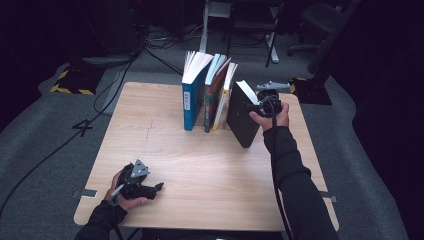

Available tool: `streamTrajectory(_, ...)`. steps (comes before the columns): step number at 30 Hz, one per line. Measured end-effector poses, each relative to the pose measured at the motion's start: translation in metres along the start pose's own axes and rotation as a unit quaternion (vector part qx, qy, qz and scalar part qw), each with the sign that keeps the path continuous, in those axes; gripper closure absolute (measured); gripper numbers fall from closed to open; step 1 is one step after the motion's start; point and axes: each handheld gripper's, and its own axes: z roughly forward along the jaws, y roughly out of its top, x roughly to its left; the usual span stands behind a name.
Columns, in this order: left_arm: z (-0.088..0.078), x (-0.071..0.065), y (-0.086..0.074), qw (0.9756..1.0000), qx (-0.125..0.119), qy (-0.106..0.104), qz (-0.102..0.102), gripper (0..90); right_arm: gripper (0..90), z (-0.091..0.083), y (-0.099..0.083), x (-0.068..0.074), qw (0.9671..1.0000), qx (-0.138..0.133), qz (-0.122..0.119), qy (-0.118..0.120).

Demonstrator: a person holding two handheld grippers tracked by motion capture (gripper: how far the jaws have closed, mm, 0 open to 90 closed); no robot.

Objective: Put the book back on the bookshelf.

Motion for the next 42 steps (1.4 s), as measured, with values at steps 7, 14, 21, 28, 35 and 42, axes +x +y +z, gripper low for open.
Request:
streamTrajectory(7, 0.000, 0.000, 0.000, 1.0000, 0.000, 0.000, -0.001, 16.4, 53.0, 0.005, 0.013, 0.004, 0.9998, 0.000, 0.009, -0.020)
streamTrajectory(14, 0.000, 0.000, 0.000, 1.0000, -0.001, 0.000, -0.001, 16.4, 53.1, 0.009, 0.028, 0.007, 0.9986, -0.008, 0.021, -0.048)
streamTrajectory(21, 0.000, 0.000, 0.000, 1.0000, -0.001, -0.001, -0.002, 16.4, 53.1, 0.022, 0.035, 0.010, 0.9953, -0.021, 0.044, -0.084)
streamTrajectory(28, 0.000, 0.000, 0.000, 1.0000, 0.000, -0.003, 0.000, 16.4, 53.1, 0.038, 0.038, 0.009, 0.9931, -0.029, 0.054, -0.100)
streamTrajectory(35, 0.000, -0.001, 0.000, 1.0000, 0.000, -0.004, -0.001, 16.4, 53.1, 0.053, 0.038, 0.004, 0.9922, -0.028, 0.063, -0.104)
streamTrajectory(42, 0.000, -0.001, 0.000, 1.0000, 0.001, -0.004, -0.001, 16.4, 52.9, 0.059, 0.038, 0.004, 0.9914, -0.040, 0.064, -0.107)
